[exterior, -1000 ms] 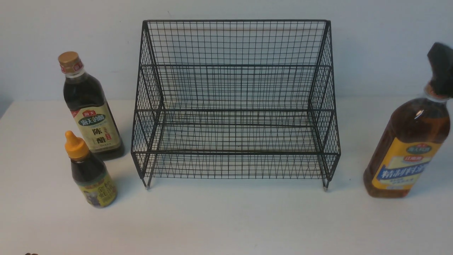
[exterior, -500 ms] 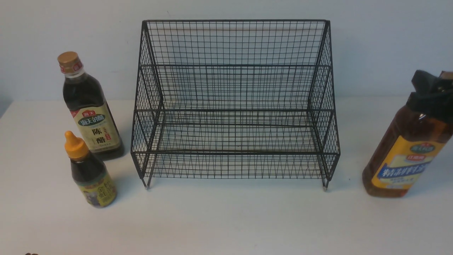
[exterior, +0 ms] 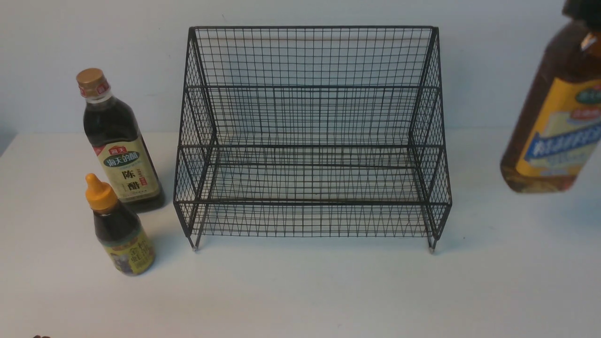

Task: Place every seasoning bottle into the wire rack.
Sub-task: Use the right arm to put the condiment bottle back on the shelf

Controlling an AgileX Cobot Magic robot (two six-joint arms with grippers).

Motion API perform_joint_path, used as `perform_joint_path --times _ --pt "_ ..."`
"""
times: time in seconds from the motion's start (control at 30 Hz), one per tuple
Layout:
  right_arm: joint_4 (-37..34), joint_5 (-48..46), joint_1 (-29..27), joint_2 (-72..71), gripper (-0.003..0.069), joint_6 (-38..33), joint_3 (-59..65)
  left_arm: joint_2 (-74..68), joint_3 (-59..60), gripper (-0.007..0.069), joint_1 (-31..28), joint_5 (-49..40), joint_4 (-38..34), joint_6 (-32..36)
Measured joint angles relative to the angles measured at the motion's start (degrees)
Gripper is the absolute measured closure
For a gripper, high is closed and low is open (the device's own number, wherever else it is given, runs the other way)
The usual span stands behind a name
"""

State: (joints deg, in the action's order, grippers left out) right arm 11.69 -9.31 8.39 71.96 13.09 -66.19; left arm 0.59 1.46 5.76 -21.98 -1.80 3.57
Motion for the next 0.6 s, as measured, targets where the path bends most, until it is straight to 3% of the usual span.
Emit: perform_joint_path --times 0.37,0.6 --pt "-0.05 -7.13 13.82 14.37 0.0346 0.94 -21.21 0.00 0.00 0.0629 0.00 0.00 0.00 0.00" --pt "-0.74 -8.14 15.53 22.55 0.0346 1.64 -28.17 0.00 0.00 0.0629 0.00 0.00 0.00 0.00"
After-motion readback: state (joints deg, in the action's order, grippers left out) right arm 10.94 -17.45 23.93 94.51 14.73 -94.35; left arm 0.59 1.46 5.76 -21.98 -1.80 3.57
